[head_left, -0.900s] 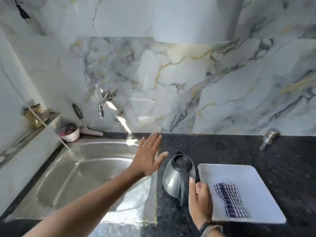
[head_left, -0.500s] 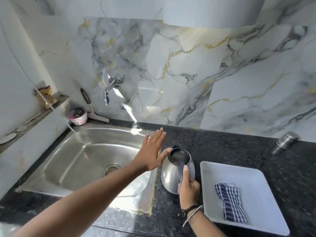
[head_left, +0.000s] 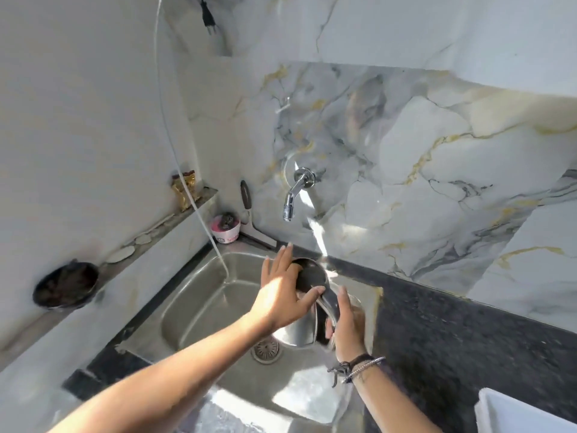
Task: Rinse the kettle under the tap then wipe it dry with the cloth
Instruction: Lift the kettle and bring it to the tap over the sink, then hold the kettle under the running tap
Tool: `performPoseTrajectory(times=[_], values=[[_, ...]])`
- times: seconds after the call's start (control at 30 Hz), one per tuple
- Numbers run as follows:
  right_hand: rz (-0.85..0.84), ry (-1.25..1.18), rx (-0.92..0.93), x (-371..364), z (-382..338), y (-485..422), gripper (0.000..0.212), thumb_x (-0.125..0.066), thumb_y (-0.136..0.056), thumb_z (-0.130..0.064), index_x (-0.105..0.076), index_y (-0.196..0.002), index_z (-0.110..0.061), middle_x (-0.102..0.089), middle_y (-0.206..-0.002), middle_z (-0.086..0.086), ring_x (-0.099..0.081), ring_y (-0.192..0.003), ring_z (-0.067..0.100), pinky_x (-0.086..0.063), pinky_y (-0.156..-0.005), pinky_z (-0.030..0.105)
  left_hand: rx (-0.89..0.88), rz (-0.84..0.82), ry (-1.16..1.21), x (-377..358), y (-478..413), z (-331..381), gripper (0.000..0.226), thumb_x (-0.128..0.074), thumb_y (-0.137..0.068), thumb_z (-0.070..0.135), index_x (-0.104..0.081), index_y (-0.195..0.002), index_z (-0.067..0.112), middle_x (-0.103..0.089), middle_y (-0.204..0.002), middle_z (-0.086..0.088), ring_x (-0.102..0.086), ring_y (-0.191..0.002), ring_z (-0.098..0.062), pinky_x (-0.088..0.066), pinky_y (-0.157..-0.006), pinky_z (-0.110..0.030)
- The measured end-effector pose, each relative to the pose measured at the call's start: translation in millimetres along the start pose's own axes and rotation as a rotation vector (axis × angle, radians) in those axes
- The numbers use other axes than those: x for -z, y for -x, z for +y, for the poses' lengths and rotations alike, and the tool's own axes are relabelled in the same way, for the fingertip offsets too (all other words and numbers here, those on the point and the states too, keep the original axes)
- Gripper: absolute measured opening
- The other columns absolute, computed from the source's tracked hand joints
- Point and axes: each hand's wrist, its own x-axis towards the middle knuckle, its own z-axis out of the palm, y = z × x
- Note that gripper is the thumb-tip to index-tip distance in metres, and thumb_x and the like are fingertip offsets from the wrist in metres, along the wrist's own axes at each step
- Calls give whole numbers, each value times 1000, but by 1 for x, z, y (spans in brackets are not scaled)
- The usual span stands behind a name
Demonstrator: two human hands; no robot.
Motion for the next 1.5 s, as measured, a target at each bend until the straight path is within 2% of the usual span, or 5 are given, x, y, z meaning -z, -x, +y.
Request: performPoseTrajectory(times=[0.57, 0.9, 1.13, 1.4, 1.5], values=[[-171, -330, -178, -129, 38, -96, 72, -61, -68, -82, -65, -66, -10, -53, -48, 13, -46, -43, 22, -37, -45, 27, -241, -37, -414, 11, -97, -76, 32, -58, -86, 38, -43, -97, 12, 5, -162, -21, 13, -150, -35, -1, -114, -69], [-160, -168, -270, -141, 13, -137, 43, -22, -108, -25, -34, -148, -15, -40, -156, 5, -52, -125, 28, -45, -89, 37, -614, -19, -565, -20, -115, -37, 41, -59, -79, 36, -62, -113, 13, -27, -158, -20, -22, -147, -36, -6, -110, -73], [-309, -409, -210, -98, 52, -172, 79, -55, -65, -89, -58, -45, -12, -46, -36, 6, -42, -29, 18, -29, -34, 21, 196, 418, 163, 13, -166, -48, 25, -40, -94, 30, -60, -104, 19, -50, -141, -6, -35, -139, -22, -19, -114, -53], [-255, -422, -182, -90, 52, -189, 80, -46, -77, -81, -56, -67, -2, -43, -38, 2, -38, -31, 16, -27, -36, 21, 401, 12, -94, -10, -204, -60, 56, -62, -77, 69, -52, -59, 17, -56, -105, 24, -56, -106, -10, -42, -85, -33], [-256, -389, -157, -87, 54, -190, 81, -42, -80, -78, -59, -73, 1, -45, -37, 2, -39, -30, 15, -29, -35, 19, 395, 33, -99, -17, -215, -58, 36, -69, -72, 40, -53, -52, 15, -46, -147, -1, -28, -145, -21, 3, -115, -55]])
